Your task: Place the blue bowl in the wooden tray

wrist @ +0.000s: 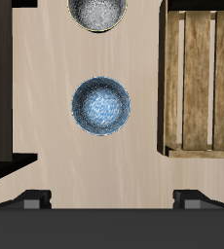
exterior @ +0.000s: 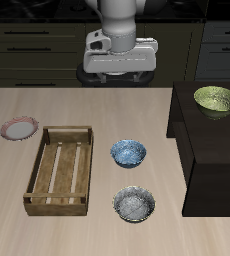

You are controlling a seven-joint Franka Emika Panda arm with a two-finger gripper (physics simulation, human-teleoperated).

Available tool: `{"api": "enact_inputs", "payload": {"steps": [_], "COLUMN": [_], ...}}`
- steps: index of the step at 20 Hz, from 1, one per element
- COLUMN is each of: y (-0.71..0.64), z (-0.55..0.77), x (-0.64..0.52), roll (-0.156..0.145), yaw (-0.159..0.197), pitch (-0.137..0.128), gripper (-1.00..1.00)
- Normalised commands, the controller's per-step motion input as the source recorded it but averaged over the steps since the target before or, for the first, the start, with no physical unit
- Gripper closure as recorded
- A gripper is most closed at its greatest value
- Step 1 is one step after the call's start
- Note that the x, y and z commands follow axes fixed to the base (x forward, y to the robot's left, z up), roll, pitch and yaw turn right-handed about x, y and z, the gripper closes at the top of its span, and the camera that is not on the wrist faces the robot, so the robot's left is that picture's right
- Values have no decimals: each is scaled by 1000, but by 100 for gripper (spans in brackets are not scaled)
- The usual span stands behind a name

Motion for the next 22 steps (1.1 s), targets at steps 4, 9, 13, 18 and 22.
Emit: {"api": "enact_inputs", "payload": {"steps": [4, 9, 13, 18, 22], "y": [25, 18, -78, -9, 61], "z": [-136, -192, -278, -249, -301], "x": [180, 161, 224, 143, 76], "roll": [-18, 4, -30, -14, 1], "yaw": [30, 10, 40, -5, 6], "pitch": [-22, -12, -22, -1, 11], "gripper": [-100, -100, -100, -100, -100]}}
